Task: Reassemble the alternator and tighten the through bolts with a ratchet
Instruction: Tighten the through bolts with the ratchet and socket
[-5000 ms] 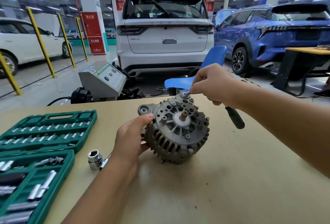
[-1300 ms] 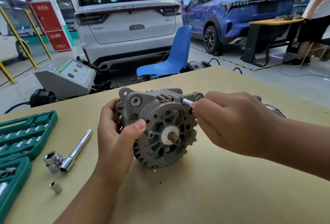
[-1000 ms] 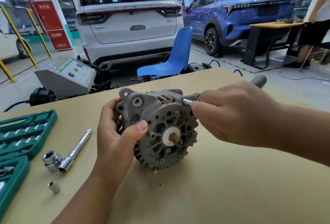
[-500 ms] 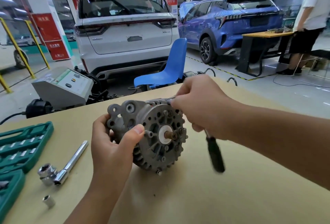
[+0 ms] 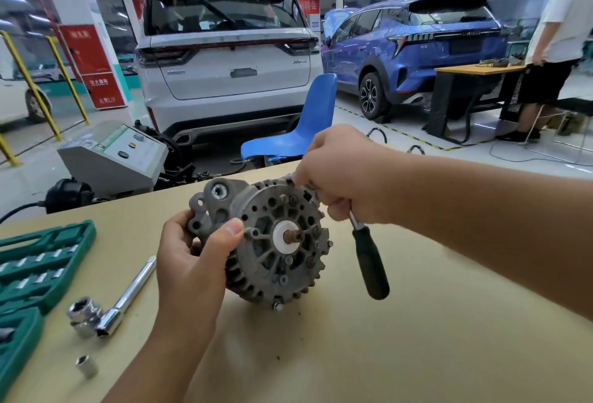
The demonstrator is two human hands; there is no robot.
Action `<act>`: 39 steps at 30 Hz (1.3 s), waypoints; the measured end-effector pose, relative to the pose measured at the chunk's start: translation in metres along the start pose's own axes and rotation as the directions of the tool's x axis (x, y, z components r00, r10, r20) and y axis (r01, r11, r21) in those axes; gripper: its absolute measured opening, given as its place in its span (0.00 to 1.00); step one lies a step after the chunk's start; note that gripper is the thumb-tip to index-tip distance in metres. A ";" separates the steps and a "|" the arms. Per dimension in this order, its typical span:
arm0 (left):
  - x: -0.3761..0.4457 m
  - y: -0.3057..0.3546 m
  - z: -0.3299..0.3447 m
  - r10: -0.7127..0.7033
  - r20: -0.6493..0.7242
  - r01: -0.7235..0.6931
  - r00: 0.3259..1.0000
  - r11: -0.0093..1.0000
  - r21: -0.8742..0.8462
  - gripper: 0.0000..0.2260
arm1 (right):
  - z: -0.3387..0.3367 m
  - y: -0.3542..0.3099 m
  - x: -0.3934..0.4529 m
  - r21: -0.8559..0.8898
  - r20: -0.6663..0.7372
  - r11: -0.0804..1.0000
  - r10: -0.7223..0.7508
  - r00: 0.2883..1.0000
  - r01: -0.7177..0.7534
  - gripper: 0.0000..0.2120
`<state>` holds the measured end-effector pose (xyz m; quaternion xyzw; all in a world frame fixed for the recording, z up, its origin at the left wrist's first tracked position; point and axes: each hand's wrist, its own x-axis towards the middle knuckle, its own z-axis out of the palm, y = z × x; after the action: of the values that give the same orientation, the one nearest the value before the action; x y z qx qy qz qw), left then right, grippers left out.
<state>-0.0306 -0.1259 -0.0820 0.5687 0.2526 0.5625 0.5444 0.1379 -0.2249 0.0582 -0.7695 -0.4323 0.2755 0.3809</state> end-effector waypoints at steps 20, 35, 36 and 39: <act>-0.001 0.001 0.000 0.043 0.081 -0.049 0.996 0.996 0.071 0.19 | -0.010 0.014 -0.002 -0.613 -0.062 0.706 -0.490 0.869 0.354 0.09; 0.043 -0.005 -0.030 -0.300 0.091 0.275 0.949 0.937 0.215 0.23 | 0.015 0.126 -0.001 -0.417 -0.199 0.806 -0.532 0.823 0.420 0.09; 0.044 -0.007 -0.034 -0.342 0.084 0.318 0.936 0.923 0.215 0.23 | 0.018 0.130 0.000 -0.402 -0.217 0.805 -0.547 0.809 0.436 0.09; 0.045 -0.007 -0.042 -0.362 0.106 0.320 0.926 0.902 0.290 0.27 | 0.026 0.137 0.001 -0.430 -0.219 0.764 -0.605 0.765 0.481 0.07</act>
<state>-0.0555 -0.0693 -0.0810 0.6264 0.3783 0.3723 0.5709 0.1815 -0.2613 -0.0690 -0.6985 -0.6073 -0.0696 0.3719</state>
